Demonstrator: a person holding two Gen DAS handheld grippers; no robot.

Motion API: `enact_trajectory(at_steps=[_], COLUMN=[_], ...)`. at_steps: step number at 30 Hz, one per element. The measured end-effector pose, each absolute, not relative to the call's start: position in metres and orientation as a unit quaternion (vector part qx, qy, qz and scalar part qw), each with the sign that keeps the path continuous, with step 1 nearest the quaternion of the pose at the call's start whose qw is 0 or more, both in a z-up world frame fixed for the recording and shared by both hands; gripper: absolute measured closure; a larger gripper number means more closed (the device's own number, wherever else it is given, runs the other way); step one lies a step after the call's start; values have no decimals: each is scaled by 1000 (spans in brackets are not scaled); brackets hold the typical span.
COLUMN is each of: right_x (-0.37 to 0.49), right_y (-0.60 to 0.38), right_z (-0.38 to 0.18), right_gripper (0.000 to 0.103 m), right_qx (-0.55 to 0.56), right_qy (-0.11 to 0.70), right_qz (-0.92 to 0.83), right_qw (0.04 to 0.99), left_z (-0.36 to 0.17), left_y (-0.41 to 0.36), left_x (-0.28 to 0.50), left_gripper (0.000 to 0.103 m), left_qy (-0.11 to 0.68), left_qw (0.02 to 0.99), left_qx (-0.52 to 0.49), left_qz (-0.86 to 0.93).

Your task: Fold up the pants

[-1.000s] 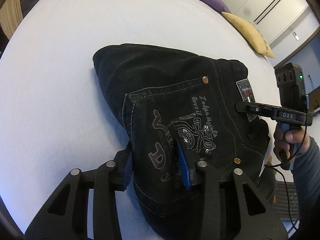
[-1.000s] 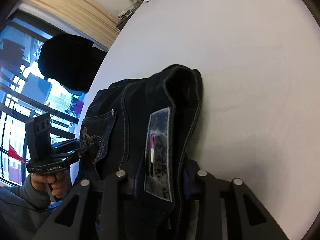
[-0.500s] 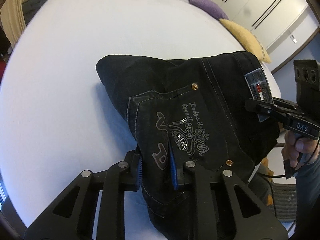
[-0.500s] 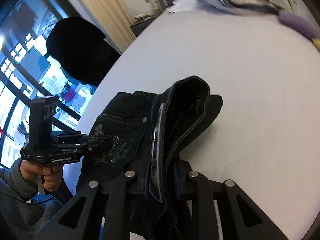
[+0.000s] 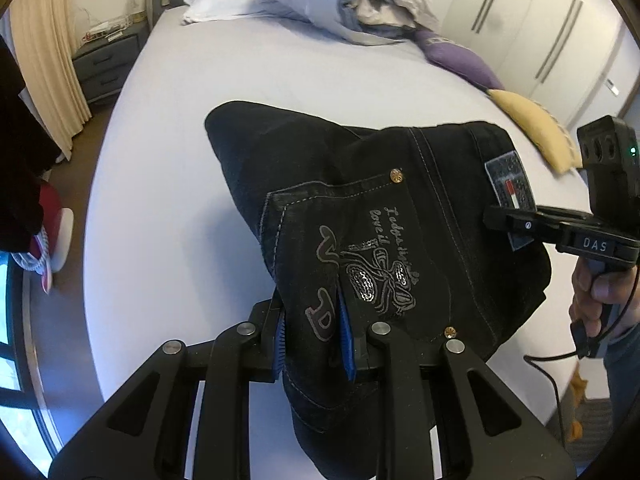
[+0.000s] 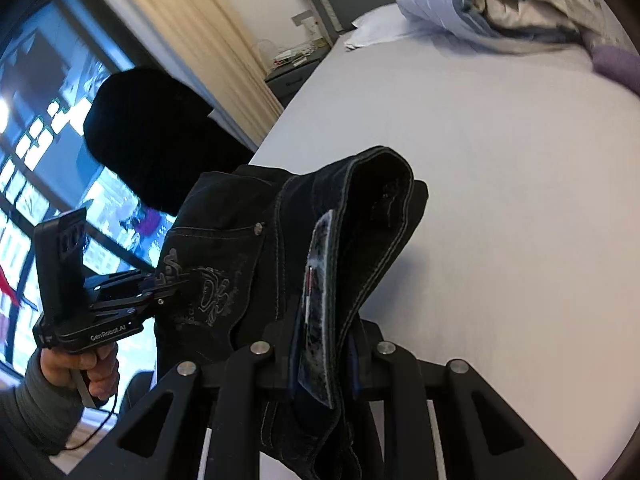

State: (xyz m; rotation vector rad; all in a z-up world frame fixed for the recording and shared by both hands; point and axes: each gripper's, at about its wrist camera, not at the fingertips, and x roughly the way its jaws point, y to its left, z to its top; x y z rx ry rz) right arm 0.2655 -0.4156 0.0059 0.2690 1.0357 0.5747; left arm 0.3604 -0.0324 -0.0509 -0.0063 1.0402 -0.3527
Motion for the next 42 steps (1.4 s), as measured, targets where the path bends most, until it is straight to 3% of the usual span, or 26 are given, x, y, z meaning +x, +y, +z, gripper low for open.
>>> enact_trajectory(at_steps=[7,9,10,12,14,16,20,21,27,28,29,30,32,35,42], right_x=[312,314,313,307,297,283,262,256,188,179,165,156,123,90,2], right_y=[-405,-418,-423,-434,-439,-443,-456,-462,-475,-474,-472,-466,-456,-435,-402], right_z=[-57,-77,-84,-97,-100,-100,-85,-82,-27,-15,0,16,51,94,194], right_gripper=[82,75,65,63,59,51,35,31,29,26,24,21,16,2,0], right_qx=[160,191,204,236,253,260,254,249,187,180,172,164,142,116,51], right_qy=[531,540,543,531,510,501,486,483,432,418,398,378,328,261,114], right_qz=[243,231,227,233,239,236,199,184,133,132,130,126,123,113,98], right_qw=[796,787,782,780,787,791,812,819,872,881,892,902,926,952,987], left_z=[-112,-126,-130,-137,-143,-149,-142,-136,-77,-58,-39,-20,19,65,151], left_y=[-20,-22,-22,-21,-16,-6,4,5,6,2,1,-2,-5,-10,-19], left_x=[418,423,422,415,414,411,396,385,305,293,273,252,204,142,38], left_gripper=[82,78,74,58,34,29,29,29,28,20,5,0,0,0,0], left_qy=[532,532,528,521,517,512,505,497,397,366,331,292,192,108,39], left_qw=[832,833,835,840,844,847,853,860,916,930,943,956,981,991,996], left_qx=[-1,-10,-10,-12,-22,-45,-54,-48,-34,-28,-21,-15,-2,34,46], left_qz=[-154,-156,-154,-147,-140,-134,-116,-106,-45,-29,-8,13,39,75,67])
